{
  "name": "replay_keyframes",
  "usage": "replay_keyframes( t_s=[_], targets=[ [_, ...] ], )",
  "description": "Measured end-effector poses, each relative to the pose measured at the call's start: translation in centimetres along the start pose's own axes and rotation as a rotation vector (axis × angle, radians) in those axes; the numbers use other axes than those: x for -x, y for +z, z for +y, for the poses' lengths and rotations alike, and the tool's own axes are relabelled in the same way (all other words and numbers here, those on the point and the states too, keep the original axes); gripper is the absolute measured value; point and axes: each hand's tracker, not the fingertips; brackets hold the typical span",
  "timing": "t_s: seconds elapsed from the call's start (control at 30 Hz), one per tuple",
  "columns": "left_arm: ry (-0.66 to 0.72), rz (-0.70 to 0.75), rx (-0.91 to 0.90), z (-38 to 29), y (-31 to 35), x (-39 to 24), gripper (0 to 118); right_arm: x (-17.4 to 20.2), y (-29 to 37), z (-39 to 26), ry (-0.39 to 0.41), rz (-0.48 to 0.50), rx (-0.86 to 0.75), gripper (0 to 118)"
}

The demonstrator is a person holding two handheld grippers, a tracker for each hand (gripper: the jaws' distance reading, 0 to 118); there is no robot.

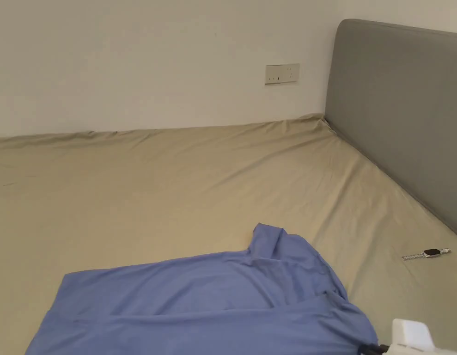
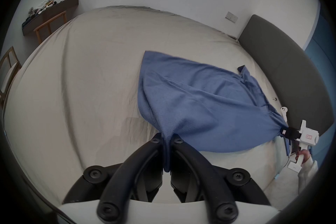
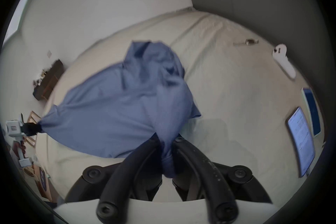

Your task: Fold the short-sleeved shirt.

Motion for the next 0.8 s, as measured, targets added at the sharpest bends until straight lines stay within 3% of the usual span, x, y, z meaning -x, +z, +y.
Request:
replay_keyframes(
  t_s=[0.17,0.33,0.47,0.53,0.6,0.67,0.7,0.73,0.77,0.8],
  targets=[
    [-0.01,-0.008,-0.035,-1.2,7.0,-0.8,5,0.9,8.1,2.8,0.112,0.058,-0.015,8],
    [-0.004,-0.005,0.009,-7.4,11.1,0.2,5,-0.2,13.0,-0.5,0.201,0.066,0.086,8],
    [0.074,0.003,0.145,-12.2,8.8,2.1,5,-0.5,11.4,-6.1,0.248,0.037,0.226,8],
    [0.049,0.018,0.177,-14.0,7.1,2.3,5,-0.8,9.5,-8.6,0.254,0.016,0.271,8],
    [-0.023,0.064,0.189,-15.2,5.7,2.3,5,-1.2,7.1,-10.5,0.325,-0.043,0.275,8],
    [0.003,0.057,0.188,-15.8,4.2,3.4,5,-1.2,6.0,-12.2,0.308,-0.045,0.297,10],
    [0.051,0.07,0.195,-16.0,3.8,3.8,5,-1.5,5.6,-12.9,0.287,-0.042,0.285,14],
    [0.07,0.067,0.205,-16.4,3.3,4.0,15,-1.5,5.5,-13.3,0.276,-0.043,0.253,20],
    [0.08,0.069,0.23,-16.8,2.9,4.1,35,-1.6,5.9,-13.2,0.264,-0.041,0.227,37],
    [0.068,0.094,0.243,-17.2,2.8,4.0,67,-1.7,6.5,-12.6,0.248,-0.053,0.238,78]
  ],
)
